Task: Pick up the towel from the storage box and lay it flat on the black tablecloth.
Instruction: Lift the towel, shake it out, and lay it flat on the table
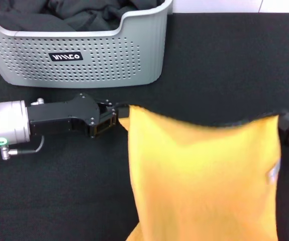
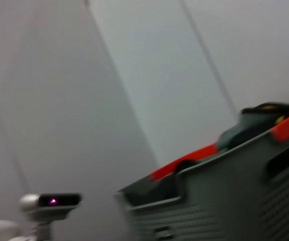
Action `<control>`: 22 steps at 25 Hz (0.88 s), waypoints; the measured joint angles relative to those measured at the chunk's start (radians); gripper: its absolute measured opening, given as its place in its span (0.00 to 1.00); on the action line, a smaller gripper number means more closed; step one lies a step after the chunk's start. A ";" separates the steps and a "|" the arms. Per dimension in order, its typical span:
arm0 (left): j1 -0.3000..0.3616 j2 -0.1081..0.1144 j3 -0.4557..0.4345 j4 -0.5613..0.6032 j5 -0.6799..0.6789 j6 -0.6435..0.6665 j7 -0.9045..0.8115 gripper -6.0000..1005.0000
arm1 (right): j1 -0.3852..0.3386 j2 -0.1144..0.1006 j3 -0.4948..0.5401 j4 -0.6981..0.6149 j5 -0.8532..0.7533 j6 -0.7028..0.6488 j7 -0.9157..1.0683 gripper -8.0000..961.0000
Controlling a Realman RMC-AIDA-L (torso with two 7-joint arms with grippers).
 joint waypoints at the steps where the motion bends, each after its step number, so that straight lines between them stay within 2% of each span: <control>1: -0.003 0.001 -0.001 0.000 0.005 -0.018 -0.007 0.03 | -0.001 0.000 0.012 -0.002 -0.003 -0.012 0.001 0.02; 10: -0.025 -0.003 0.003 0.004 0.046 -0.135 -0.037 0.03 | 0.048 -0.005 0.030 -0.009 -0.007 -0.192 0.007 0.02; 15: -0.062 -0.008 0.004 0.001 0.084 -0.185 -0.044 0.03 | 0.118 -0.019 0.025 -0.010 -0.014 -0.299 0.005 0.02; 22: -0.103 -0.019 0.014 0.024 0.146 -0.237 -0.061 0.03 | 0.183 -0.036 0.026 -0.014 -0.046 -0.372 0.012 0.02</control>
